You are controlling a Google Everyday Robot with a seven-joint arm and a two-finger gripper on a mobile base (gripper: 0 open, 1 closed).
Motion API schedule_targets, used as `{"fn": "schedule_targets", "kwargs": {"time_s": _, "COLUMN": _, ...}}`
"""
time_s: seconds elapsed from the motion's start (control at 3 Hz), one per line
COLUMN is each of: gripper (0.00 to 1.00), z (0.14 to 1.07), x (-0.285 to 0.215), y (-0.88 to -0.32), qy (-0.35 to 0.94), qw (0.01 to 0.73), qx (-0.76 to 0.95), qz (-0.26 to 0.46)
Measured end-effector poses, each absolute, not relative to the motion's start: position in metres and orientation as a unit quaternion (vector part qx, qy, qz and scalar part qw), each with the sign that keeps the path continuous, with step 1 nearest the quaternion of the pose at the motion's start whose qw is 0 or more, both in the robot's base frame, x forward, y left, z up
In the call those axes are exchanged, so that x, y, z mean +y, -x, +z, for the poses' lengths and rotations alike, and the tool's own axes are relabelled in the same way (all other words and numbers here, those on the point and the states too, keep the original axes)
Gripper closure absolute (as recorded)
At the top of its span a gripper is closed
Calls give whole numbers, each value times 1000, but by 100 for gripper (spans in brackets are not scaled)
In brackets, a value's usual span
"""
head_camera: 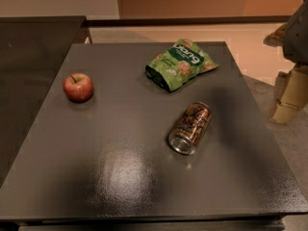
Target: Place orange can upright
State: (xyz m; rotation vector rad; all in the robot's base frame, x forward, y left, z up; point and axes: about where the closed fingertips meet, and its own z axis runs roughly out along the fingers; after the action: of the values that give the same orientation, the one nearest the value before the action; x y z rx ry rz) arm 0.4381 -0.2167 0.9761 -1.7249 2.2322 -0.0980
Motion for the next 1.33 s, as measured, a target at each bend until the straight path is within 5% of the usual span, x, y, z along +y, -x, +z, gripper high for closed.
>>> {"fn": "schedule_targets", "kwargs": {"time_s": 1.33, "gripper": 0, "z": 974, "x": -162, "y": -435, "qy": 700, "qw": 152, "qx": 698, "qz": -8}}
